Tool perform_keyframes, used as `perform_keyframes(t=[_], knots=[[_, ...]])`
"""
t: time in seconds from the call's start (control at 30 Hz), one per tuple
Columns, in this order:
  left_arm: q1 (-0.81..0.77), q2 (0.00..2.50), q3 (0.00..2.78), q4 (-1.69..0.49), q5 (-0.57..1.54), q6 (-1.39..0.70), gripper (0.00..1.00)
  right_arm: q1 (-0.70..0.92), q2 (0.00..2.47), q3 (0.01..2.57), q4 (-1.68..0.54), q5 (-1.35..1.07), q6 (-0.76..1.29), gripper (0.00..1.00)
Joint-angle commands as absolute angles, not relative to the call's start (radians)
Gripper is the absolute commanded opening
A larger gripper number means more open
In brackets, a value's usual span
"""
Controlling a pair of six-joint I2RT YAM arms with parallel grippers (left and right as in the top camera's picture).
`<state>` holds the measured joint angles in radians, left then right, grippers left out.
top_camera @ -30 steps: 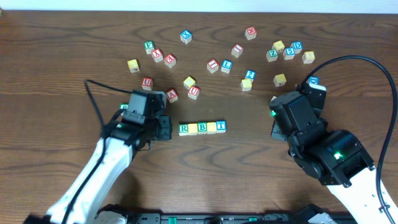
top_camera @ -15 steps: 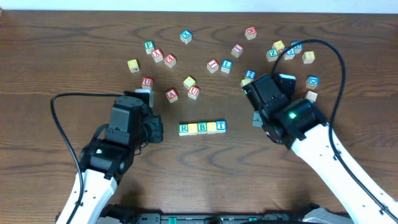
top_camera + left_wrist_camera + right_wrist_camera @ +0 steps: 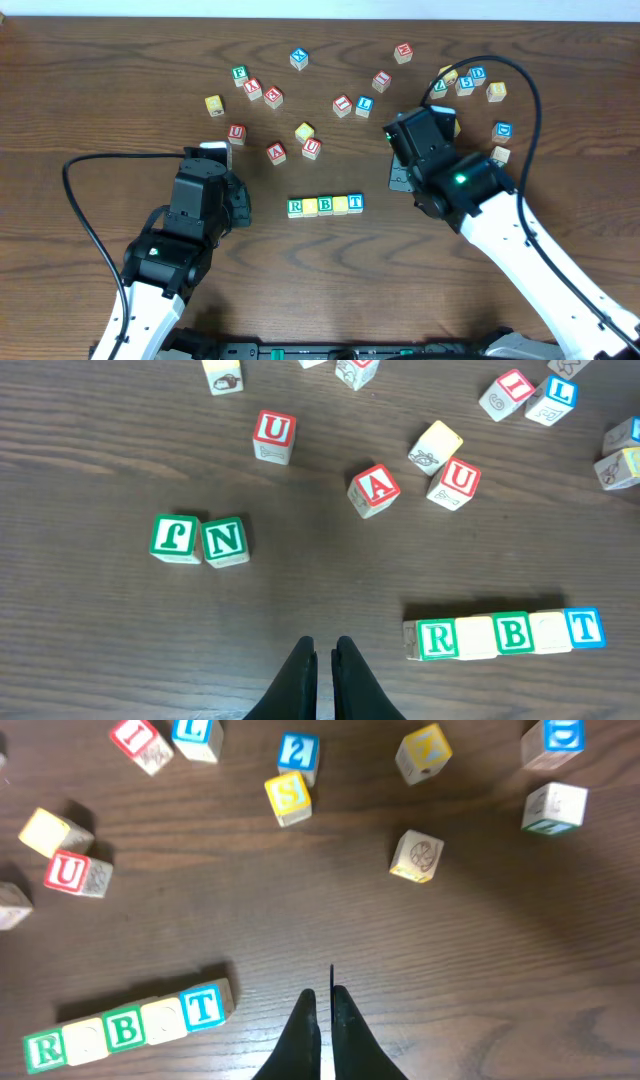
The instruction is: Spell out ROBOT
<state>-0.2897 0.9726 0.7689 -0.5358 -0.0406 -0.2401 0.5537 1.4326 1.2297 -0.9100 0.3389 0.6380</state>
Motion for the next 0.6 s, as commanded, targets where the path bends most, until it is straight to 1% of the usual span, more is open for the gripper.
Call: perform_keyframes(t=[0.0,0.13,0.33,0.57], knots=[[-0.284,0.963,0.771,-0.537,-0.073,-0.249,0.07,0.55,1.463,1.243,-0.908,0.321,0.62,0.01],[-0.284,0.963,0.771,-0.537,-0.073,-0.249,0.07,0.551,1.466,1.243,-0.908,0.295,0.619,0.01],[-0.284,0.963,0.771,-0.537,-0.072,-0.249,0.07,0.563,1.467,1.243,-0.908,0.191,0.612,0.01],[-0.284,0.963,0.771,-0.539,-0.072,-0.249,0.08,0.672,1.483,1.211,-0.893,0.184,0.636,0.01]])
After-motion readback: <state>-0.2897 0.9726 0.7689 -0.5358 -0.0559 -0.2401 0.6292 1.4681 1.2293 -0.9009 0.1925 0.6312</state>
